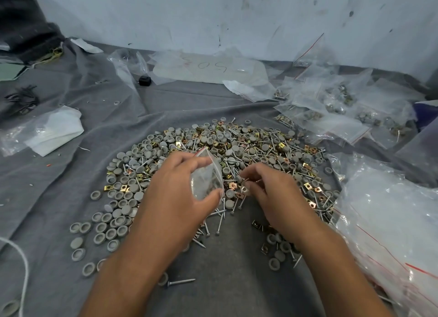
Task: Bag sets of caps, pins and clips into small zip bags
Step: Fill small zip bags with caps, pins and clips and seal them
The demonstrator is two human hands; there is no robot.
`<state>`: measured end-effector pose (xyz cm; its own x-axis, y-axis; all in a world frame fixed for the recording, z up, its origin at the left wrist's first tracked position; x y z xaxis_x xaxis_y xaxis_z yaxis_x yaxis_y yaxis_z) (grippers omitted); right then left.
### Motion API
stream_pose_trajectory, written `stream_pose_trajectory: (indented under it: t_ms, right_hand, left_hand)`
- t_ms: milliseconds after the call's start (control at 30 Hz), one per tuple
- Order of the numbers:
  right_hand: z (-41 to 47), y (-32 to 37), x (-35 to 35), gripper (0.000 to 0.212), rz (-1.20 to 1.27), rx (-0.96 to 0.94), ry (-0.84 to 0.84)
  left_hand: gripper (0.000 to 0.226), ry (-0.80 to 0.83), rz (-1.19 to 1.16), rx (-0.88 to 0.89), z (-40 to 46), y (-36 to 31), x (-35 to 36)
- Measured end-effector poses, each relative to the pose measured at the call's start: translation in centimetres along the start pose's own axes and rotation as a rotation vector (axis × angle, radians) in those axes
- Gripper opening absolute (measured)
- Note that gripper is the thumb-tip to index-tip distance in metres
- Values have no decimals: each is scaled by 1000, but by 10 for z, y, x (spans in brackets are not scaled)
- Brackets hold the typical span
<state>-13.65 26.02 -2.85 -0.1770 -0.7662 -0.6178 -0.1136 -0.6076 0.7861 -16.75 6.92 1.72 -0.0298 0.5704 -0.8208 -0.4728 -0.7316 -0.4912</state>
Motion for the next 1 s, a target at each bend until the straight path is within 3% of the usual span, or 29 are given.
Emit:
stream_pose_trajectory:
  t_ms: [200,400,600,1000]
  right_hand:
    - [-9,31,-16,17,600,-110,-16]
    - [-21,55,-14,12,762,-278,17]
    - [-19,55,-5,16,587,-302,-51]
    - [-30,62,-14,18,329,-546,-301]
  left_hand:
    - [57,12,4,4,-2,-1,6]
    - [57,30,7,23,-2,-3,11]
    - [59,32,13,32,-2,-3,13]
    - [55,7,9,43,-2,-3,9]
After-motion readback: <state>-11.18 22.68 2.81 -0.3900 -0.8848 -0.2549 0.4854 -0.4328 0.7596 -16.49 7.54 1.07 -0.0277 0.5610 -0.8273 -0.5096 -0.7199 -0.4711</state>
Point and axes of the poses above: each hand's wrist, its own z-axis towards the middle knuckle, its own x-axis out of the palm, y = z × x, the point moved 4 cm from there along z, towards the middle knuckle, and after that the axes turned 9 degrees about z, right-handed, at the moved point
